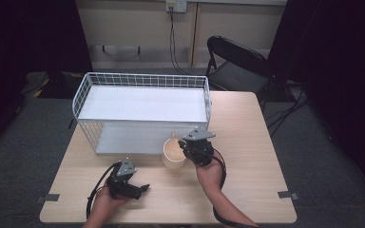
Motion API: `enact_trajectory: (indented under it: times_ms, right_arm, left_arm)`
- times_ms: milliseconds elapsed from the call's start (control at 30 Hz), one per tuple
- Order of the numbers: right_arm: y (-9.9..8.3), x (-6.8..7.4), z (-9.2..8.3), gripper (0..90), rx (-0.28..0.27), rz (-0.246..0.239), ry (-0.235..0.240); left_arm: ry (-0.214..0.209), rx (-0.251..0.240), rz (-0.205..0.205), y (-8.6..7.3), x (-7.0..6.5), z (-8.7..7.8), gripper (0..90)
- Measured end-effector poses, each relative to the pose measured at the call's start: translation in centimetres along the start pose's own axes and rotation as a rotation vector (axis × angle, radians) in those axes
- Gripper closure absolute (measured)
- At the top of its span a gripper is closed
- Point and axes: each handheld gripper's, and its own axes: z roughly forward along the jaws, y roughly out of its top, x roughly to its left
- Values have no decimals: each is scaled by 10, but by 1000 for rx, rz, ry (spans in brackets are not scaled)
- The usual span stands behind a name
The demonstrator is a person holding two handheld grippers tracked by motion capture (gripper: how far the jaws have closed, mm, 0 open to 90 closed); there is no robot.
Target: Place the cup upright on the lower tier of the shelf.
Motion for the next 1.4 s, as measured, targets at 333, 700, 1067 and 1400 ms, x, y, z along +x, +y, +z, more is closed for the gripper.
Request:
enact_trajectory:
  times_ms: [333, 700, 1067, 1400]
  right_arm:
    - [3, 1, 8, 816, -8, -3, -28]
    - [-2, 1, 14, 815, -24, 4, -62]
    - [1, -1, 22, 811, -11, 4, -82]
    - [2, -1, 29, 811, -14, 14, -99]
  left_arm:
    - [0, 1, 0, 0, 0, 0, 81]
    - [0, 0, 0, 0, 0, 0, 81]
    - [0, 0, 0, 0, 0, 0, 81]
    - [0, 1, 0, 0, 0, 0, 81]
